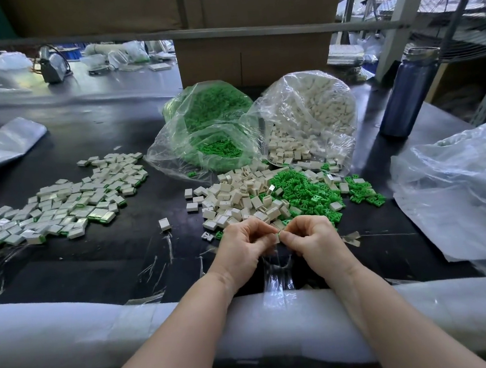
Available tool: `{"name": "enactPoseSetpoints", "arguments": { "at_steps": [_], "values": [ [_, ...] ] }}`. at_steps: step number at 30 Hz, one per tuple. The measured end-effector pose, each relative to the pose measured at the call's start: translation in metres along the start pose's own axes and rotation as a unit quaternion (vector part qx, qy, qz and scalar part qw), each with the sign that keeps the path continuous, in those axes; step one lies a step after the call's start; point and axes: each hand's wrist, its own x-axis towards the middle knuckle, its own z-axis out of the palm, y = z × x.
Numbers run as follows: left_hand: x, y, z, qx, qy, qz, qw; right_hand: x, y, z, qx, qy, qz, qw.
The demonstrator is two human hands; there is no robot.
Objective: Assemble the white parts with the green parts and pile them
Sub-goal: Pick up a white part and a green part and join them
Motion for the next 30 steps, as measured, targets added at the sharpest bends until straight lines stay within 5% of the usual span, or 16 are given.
{"name": "enactPoseSetpoints", "arguments": {
  "at_steps": [12, 30],
  "values": [
    [-0.0017, 0.0032, -0.001, 0.04, -0.037, 0.007, 0.998, -0.0023, -0.0032, -0.0024, -0.015, -0.022, 0.0, 1.0],
    [-0.0008, 0.0037, 0.0024, -0.025, 0.015, -0.004, 1.0, -0.0021, -0.0011, 0.001, 0.081, 0.042, -0.039, 0.995]
  ]
}}
